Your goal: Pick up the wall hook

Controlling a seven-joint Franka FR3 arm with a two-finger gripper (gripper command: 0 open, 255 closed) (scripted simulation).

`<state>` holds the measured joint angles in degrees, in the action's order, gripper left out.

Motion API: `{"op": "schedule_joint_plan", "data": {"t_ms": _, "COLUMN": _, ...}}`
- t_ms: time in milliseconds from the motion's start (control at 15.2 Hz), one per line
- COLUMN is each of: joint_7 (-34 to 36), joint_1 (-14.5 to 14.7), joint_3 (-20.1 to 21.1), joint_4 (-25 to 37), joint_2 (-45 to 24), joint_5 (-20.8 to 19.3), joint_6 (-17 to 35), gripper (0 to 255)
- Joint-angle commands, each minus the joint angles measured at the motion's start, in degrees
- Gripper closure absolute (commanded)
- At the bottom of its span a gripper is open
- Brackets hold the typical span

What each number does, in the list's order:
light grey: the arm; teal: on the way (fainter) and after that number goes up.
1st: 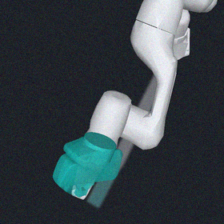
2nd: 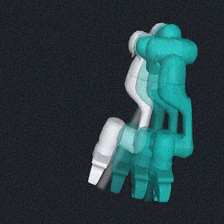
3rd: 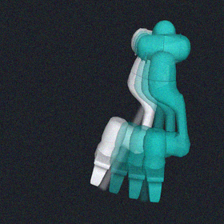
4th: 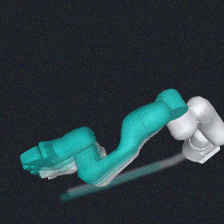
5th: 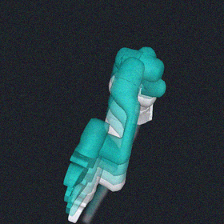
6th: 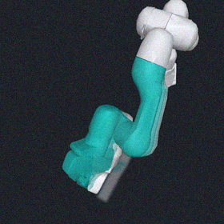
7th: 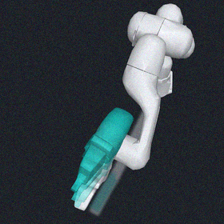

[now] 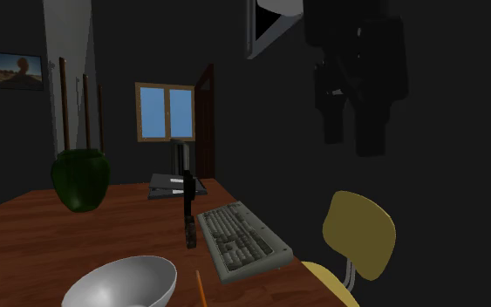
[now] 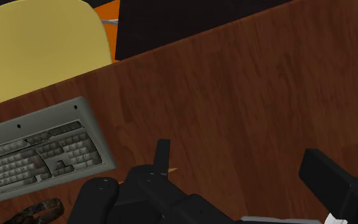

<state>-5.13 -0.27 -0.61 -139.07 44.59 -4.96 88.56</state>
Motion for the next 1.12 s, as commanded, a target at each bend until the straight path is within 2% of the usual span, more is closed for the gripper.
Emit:
{"op": "schedule_joint_plan", "data": {"t_ms": 0, "joint_7": 0.0, "joint_1": 0.0, "joint_3": 0.0, "joint_4": 0.0, "joint_2": 0.0, "joint_5": 0.0, "joint_6": 0.0, "gripper": 0}}
{"op": "schedule_joint_plan", "data": {"t_ms": 528, "joint_7": 4.62, "joint_1": -4.13, "joint_3": -3.35, "joint_4": 8.64, "joint_2": -16.7, "joint_5": -0.31, "joint_6": 9.23, "gripper": 0}}
{"op": "schedule_joint_plan", "data": {"t_ms": 1056, "joint_7": 8.11, "joint_1": -7.45, "joint_3": -7.22, "joint_4": 20.6, "joint_2": -32.65, "joint_5": 1.12, "joint_6": 14.43, "gripper": 0}}
